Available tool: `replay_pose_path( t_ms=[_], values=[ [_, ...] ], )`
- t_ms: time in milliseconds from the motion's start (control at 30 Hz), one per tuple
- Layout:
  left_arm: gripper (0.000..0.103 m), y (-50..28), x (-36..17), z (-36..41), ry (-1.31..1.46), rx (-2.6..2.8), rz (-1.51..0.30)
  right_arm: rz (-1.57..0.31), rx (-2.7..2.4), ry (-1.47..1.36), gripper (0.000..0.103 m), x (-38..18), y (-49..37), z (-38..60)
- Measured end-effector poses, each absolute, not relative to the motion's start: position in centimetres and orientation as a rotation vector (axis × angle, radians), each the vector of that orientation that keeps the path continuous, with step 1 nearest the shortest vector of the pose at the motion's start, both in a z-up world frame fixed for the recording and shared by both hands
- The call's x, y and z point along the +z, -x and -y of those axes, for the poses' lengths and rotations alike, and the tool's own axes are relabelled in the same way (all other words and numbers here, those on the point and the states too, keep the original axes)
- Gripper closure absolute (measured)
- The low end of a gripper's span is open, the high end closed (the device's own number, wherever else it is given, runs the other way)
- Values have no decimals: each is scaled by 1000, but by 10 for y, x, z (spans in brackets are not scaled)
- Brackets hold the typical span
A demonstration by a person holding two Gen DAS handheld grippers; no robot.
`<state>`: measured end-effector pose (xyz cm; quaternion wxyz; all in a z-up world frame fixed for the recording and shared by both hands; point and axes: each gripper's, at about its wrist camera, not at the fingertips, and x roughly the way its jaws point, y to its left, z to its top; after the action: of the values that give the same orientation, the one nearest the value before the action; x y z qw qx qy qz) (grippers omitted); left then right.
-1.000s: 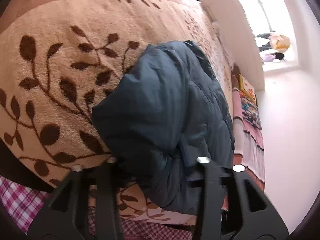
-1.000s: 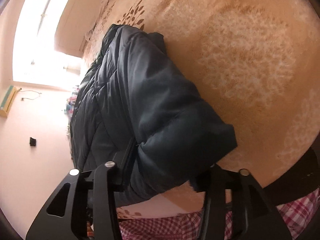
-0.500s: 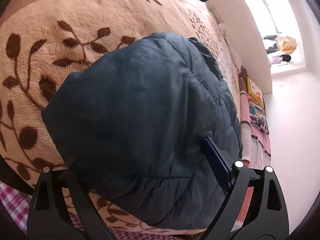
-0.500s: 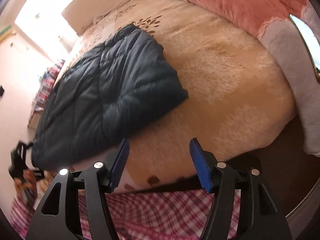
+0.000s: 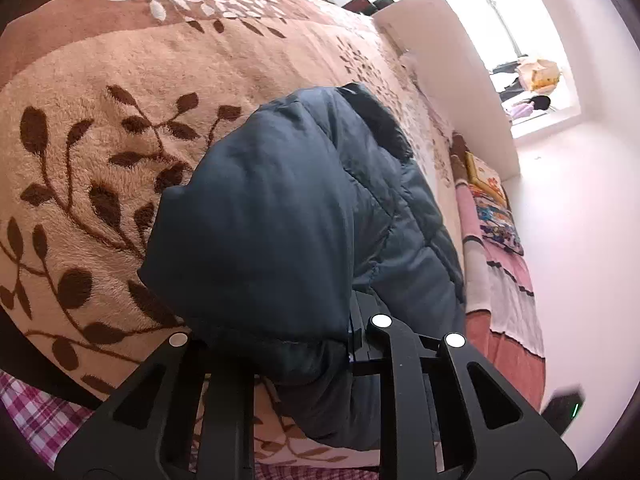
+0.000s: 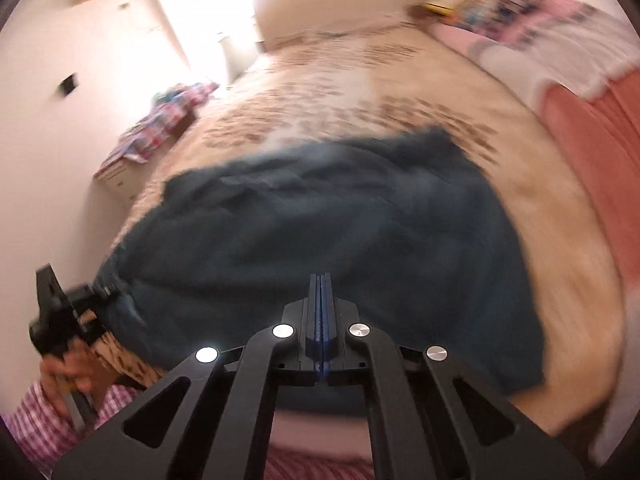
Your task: Fold large clothes
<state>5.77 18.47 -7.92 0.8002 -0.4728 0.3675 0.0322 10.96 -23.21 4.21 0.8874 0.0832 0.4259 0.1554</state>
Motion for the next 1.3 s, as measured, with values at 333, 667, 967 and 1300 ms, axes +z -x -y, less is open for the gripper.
replay_pose_path(
  t_ms=[333,667,967,1300],
  values=[
    [84,-57,-69,-190,953,19,-798,-988,352,-87,101,22,-248,136],
    [85,-59,-47,-182,854,-31,-753,-1211,310,-23,103,-67,-331,106],
    [86,-61,-30,-178,796,-30,-742,-1142,339,-97,102,-36,-319,117],
    [86,-53,-20,-167,778,-17,-715,-1115,486,-61,102,-4,-192,141]
  ],
)
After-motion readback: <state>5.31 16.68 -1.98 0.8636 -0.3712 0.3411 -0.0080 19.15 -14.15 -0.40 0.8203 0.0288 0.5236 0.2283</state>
